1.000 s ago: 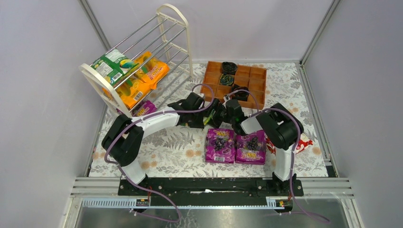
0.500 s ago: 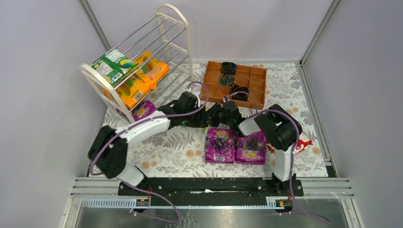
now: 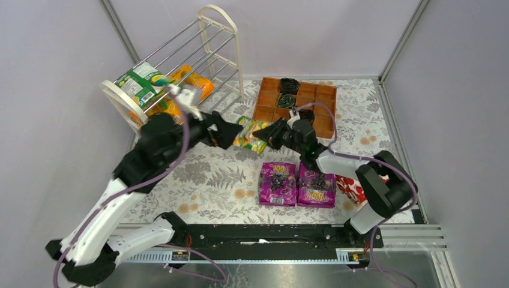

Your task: Place and organize the candy bags onto the shelf

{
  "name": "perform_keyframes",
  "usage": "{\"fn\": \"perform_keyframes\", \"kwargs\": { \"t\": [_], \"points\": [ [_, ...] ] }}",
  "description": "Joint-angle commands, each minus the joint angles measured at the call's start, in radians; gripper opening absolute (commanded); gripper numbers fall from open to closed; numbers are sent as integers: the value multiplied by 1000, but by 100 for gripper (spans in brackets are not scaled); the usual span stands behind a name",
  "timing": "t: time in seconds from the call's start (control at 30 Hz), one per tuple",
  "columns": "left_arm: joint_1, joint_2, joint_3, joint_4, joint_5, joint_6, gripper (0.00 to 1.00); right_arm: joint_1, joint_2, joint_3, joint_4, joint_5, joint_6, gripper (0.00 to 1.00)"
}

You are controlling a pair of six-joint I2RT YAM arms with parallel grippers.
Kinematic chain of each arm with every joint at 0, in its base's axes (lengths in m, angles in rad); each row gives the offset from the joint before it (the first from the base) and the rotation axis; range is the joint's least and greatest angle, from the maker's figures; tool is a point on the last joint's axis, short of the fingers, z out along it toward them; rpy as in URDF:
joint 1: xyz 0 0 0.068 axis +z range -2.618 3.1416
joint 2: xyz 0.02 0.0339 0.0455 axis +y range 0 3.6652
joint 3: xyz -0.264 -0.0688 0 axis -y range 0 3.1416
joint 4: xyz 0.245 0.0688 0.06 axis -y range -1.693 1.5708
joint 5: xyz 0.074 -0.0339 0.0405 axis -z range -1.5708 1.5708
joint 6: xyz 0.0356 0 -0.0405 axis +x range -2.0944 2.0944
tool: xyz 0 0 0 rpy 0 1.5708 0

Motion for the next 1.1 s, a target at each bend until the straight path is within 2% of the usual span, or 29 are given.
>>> {"fn": "perform_keyframes", "kwargs": {
  "t": [0.0,0.17,0.3,0.47,0.63,0.73,0.93,1.07],
  "points": [
    [-3,-160,116,21,-78,125,99,9,-116,189,-69,38,-26,27],
    [-3,-268,193,55,-180,174,99,13,-85,496,-208,84,-117,28],
    [-3,-316,215,57,-228,211,99,27,15,780,-291,130,-177,28],
    [-2,-377,185,56,-293,223,99,50,261,1171,-388,138,-247,28],
    [-3,-430,146,37,-307,224,99,85,558,1643,-507,135,-346,27],
    [-3,-451,146,18,-334,240,99,115,722,1899,-517,167,-402,27],
    [-3,-482,125,5,-354,242,99,156,801,1933,-412,272,-504,27],
    [-3,-474,111,6,-363,242,99,158,845,1973,-442,266,-528,43]
  ]
}}
